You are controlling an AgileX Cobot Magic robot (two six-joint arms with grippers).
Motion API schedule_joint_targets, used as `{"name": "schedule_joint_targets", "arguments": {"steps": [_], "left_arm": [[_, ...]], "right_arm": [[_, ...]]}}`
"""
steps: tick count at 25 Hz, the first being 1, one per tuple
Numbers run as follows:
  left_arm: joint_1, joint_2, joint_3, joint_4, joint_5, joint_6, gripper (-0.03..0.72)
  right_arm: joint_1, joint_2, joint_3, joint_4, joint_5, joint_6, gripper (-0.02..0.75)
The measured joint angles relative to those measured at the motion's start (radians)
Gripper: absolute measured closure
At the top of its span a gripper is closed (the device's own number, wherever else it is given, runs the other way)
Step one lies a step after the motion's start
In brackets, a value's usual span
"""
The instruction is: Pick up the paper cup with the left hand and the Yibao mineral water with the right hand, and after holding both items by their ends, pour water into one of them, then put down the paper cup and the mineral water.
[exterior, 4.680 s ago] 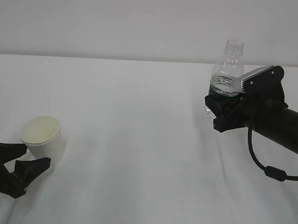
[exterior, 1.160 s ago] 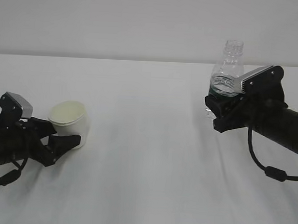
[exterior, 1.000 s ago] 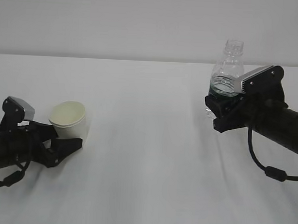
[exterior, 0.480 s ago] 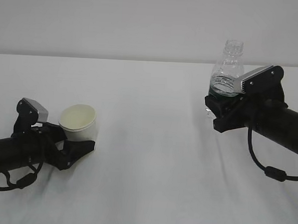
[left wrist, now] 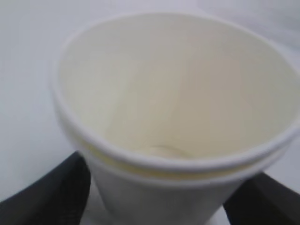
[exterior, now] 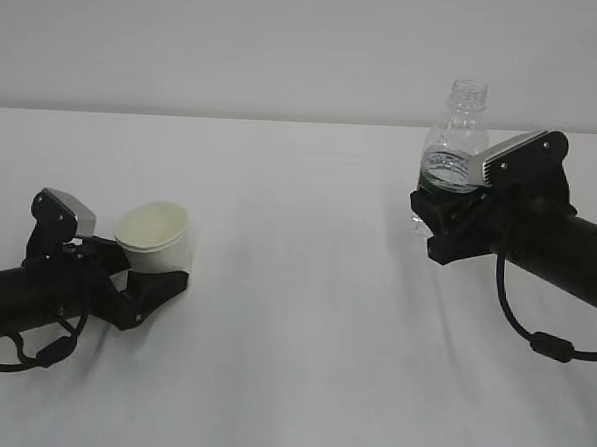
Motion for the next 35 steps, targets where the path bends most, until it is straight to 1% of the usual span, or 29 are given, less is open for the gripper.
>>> {"name": "schedule_joint_targets", "arguments": {"steps": [7, 13, 29, 35], "left_arm": [[0.000, 0.000, -0.014, 0.006, 0.000, 0.000, 0.087], [0.000, -0.019, -0.014, 0.035, 0.002, 0.000, 0.095], [0.000, -0.031, -0.014, 0.034, 0.002, -0.006, 0.096], [0.000, -0.031, -0.014, 0.031, 0.002, -0.007, 0.137]], "right_arm": [[0.000, 0.000, 0.000, 0.000, 0.000, 0.000, 0.286], [0.000, 0.000, 0.000, 0.000, 0.000, -0.004, 0.286], [0.000, 0.000, 0.000, 0.005, 0.000, -0.006, 0.286], [0.000, 0.000, 0.000, 0.005, 0.000, -0.006, 0.286]]}}
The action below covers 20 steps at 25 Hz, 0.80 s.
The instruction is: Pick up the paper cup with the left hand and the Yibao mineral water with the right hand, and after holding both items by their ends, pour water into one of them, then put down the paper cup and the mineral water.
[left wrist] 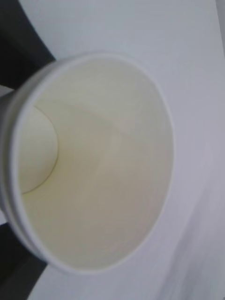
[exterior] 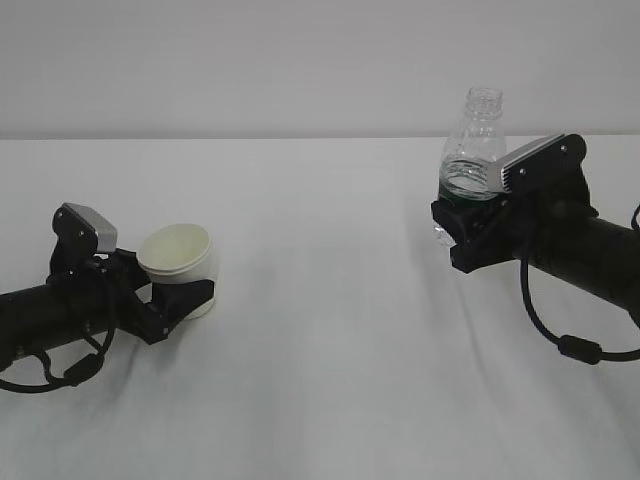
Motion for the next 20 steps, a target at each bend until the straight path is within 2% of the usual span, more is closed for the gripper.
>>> {"name": "schedule_joint_targets", "arguments": {"steps": [8, 13, 20], "left_arm": [[0.000, -0.002, 0.000, 0.007, 0.000, 0.000, 0.142], [0.000, -0.030, 0.000, 0.022, 0.002, -0.050, 0.143], [0.000, -0.050, 0.008, 0.041, 0.002, -0.063, 0.143]], "right_arm": [[0.000, 0.000, 0.000, 0.000, 0.000, -0.002, 0.286], [0.000, 0.000, 0.000, -0.002, 0.000, -0.002, 0.286], [0.000, -0.053, 0.002, -0.010, 0.023, -0.002, 0.286]]}}
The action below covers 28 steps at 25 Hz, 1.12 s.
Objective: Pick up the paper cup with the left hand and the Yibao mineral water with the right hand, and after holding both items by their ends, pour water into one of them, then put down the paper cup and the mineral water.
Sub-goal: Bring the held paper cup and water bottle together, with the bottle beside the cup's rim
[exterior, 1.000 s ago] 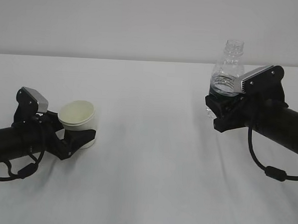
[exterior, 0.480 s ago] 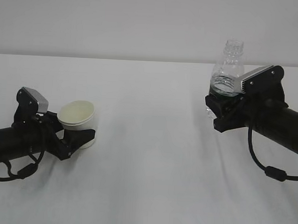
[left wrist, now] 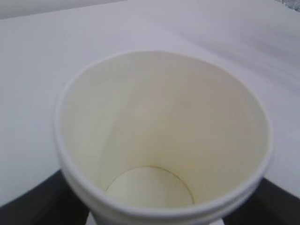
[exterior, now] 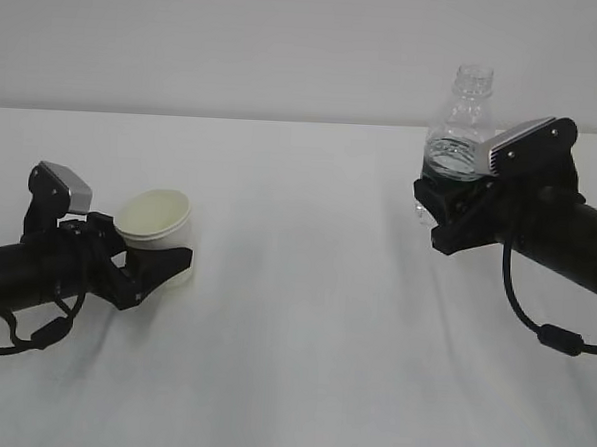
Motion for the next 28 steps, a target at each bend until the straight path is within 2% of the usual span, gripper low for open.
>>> {"name": "schedule_joint_targets", "arguments": {"steps": [16, 28], "left_arm": [[0.000, -0.078, 0.039, 0.015, 0.005, -0.005, 0.145], [0.000, -0.146, 0.083, 0.025, 0.008, -0.012, 0.146]], "right_arm": [[0.000, -0.070, 0.002, -0.056, 0.070, 0.014, 0.286], [0.000, -0.135, 0.004, -0.160, 0.140, 0.112, 0.287]]}}
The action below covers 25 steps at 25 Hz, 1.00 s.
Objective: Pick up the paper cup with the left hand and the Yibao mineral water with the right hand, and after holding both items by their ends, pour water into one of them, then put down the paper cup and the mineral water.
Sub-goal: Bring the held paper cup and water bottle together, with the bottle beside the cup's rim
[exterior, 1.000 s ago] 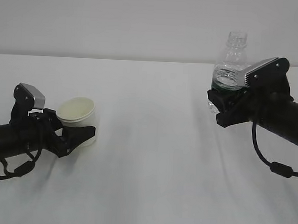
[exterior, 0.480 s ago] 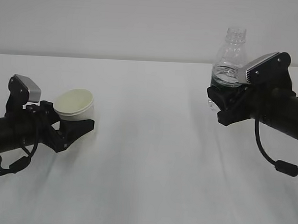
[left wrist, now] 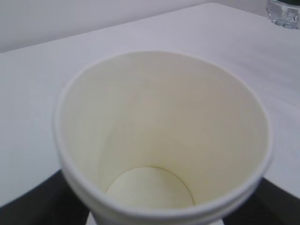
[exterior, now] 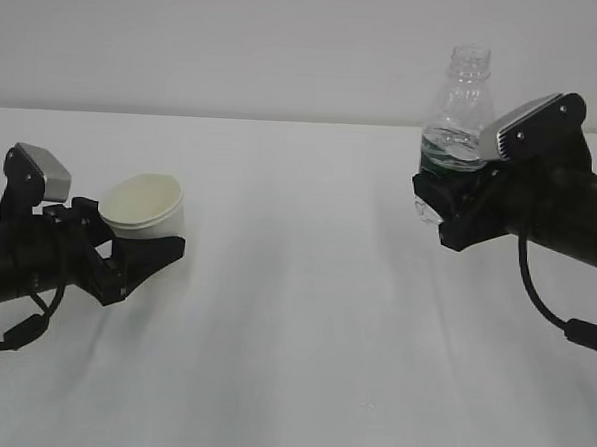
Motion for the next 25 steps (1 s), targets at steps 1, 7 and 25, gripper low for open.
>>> {"name": "schedule_joint_targets", "arguments": {"steps": [1, 7, 25], "left_arm": [[0.000, -0.004, 0.000, 0.000, 0.000, -0.007, 0.146], [0.000, -0.011, 0.000, 0.036, 0.000, -0.031, 0.147], [-0.075, -0.011, 0.002, 0.134, 0.000, -0.065, 0.160]], "right_arm": [[0.000, -0.010, 0.000, -0.004, 0.008, 0.003, 0.287], [0.000, -0.068, 0.002, -0.028, 0.029, 0.009, 0.288], [0.000, -0.104, 0.012, -0.068, 0.060, 0.030, 0.291]]}}
